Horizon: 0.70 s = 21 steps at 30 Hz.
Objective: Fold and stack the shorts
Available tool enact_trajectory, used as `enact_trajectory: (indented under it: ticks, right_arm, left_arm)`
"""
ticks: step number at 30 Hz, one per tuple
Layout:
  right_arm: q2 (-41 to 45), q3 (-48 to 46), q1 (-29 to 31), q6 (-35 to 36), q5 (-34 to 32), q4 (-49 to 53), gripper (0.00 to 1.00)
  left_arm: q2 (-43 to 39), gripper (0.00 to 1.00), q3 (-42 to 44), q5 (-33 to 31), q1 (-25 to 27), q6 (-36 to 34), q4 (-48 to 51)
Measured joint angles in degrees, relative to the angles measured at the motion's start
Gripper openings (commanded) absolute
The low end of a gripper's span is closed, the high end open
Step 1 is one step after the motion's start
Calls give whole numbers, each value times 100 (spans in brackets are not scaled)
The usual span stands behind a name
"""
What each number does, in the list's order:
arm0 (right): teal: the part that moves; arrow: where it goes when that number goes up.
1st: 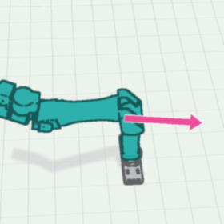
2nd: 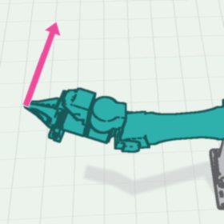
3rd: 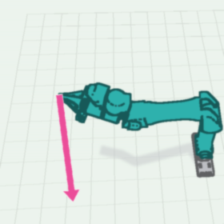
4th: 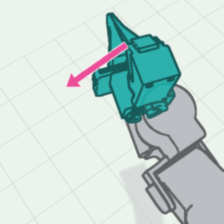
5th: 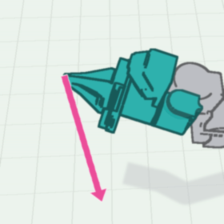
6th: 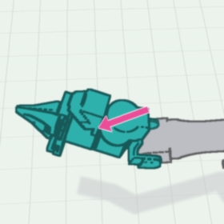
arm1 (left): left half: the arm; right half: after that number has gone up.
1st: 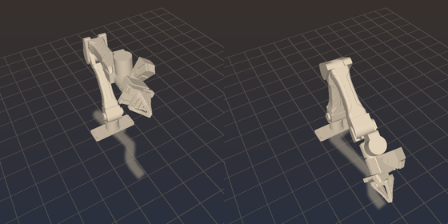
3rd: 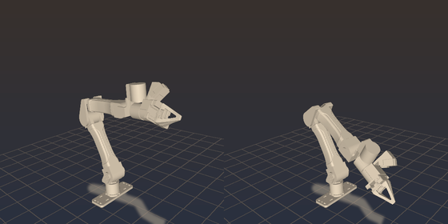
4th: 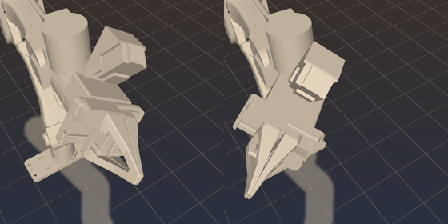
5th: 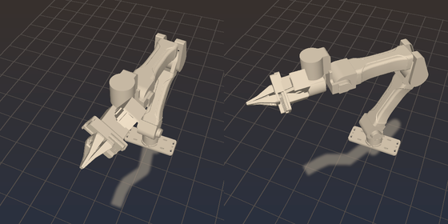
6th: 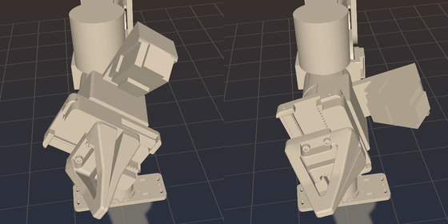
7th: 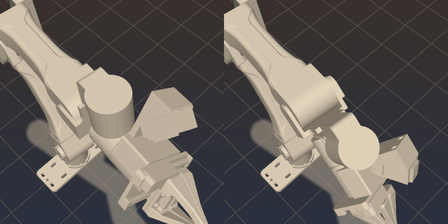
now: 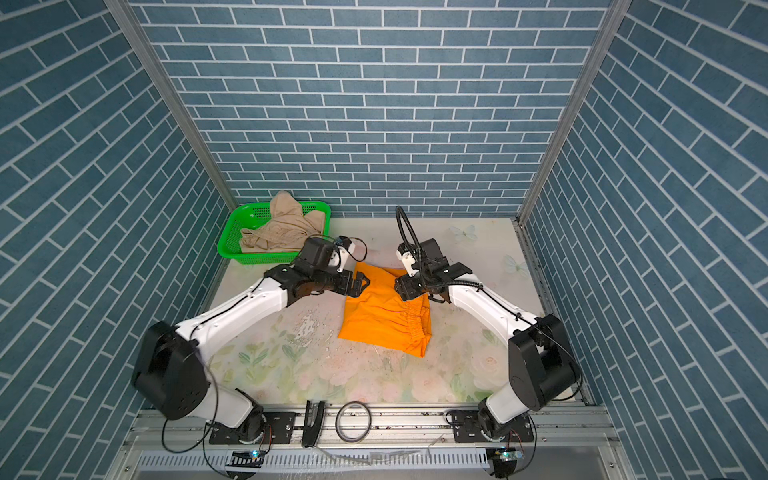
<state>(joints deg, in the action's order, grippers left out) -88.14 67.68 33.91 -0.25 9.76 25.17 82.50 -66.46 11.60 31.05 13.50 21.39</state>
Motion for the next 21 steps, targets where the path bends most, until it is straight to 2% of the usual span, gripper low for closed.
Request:
enact_trajectory:
  ticks: [4, 10, 12, 13, 14, 21]
  right_arm:
    - [-420, 778, 387, 833, 48, 520, 73]
    - [-1611, 1849, 999, 1679, 24, 1270, 74]
    - [-1965, 2111, 1134, 1891, -24, 1515, 75]
    - [-2155, 2275, 1189, 2002, -72, 1663, 92]
    - [-2334, 2424, 1228, 2065, -125, 1801, 99]
    - [-2946, 2826, 1298, 2505, -345, 2326, 98]
  left_arm:
    - [-1266, 100, 103, -435, -400, 105, 586]
    - [-2651, 100, 920, -658, -1202, 326, 1502]
    - [-2942, 100, 1073, -688, -1311, 372, 1784]
    - [-3069, 100, 1130, -697, -1346, 391, 1888]
    - [-3187, 100, 1185, -706, -1364, 411, 1974]
    - [-3421, 100, 1471, -706, -1394, 514, 2249]
